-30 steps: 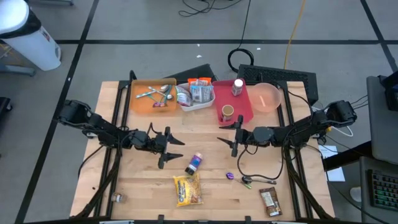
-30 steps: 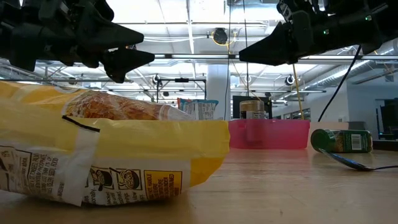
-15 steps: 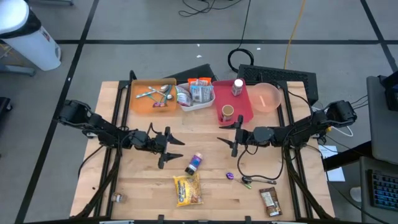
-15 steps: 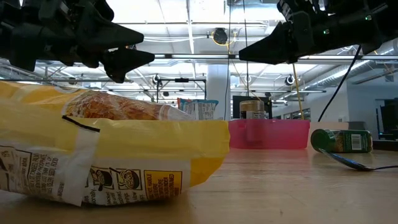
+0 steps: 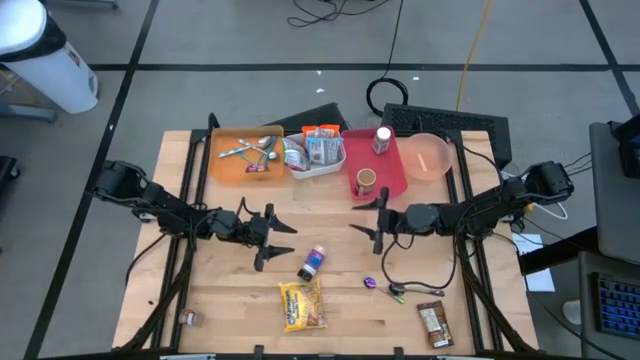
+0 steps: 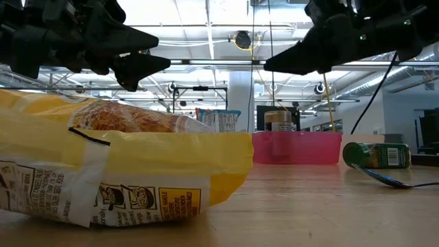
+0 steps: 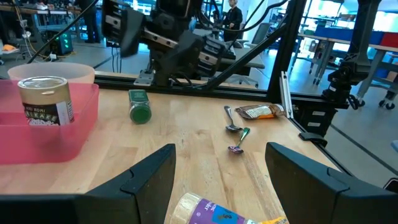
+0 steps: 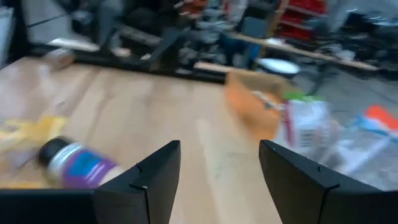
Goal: Pick & Place Food Item
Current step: Put the black spoon into the orange bin
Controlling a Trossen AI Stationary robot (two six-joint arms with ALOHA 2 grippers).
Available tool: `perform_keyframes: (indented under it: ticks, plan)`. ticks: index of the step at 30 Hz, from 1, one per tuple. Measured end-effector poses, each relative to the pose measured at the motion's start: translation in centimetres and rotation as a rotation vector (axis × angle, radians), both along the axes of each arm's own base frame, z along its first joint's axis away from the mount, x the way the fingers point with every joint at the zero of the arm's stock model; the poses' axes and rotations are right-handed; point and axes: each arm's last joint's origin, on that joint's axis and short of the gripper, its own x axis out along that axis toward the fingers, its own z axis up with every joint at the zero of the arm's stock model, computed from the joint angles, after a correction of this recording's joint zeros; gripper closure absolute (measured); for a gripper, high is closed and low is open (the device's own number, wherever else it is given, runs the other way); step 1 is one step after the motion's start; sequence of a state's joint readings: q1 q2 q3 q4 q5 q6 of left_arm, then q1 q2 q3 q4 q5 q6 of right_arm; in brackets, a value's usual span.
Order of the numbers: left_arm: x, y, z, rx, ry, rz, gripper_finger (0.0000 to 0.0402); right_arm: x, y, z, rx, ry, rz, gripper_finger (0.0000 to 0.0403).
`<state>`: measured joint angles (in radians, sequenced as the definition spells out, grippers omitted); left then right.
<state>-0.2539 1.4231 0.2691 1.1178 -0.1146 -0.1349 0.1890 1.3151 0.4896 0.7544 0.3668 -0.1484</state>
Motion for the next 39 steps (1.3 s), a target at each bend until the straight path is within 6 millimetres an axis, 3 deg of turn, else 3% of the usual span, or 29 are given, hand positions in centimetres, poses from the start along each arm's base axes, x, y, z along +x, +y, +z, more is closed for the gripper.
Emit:
perform_keyframes:
  ticks: [12,35,39]
  plan:
    - [0.00,0.00,0.00,0.000,0.000,0.000,0.0149,0.00,0.81,-0.17,0.060,0.021,0.258,0.0193]
    - [0.07,0.27,0.31,-0.032,-0.027,0.010,0.0149,0.25,0.75,0.09,0.043,0.031,0.258,0.0193]
    - [0.06,0.19,0.56,-0.069,-0.045,-0.101,0.0149,0.25,0.76,0.09,0.059,0.030,0.256,0.0193]
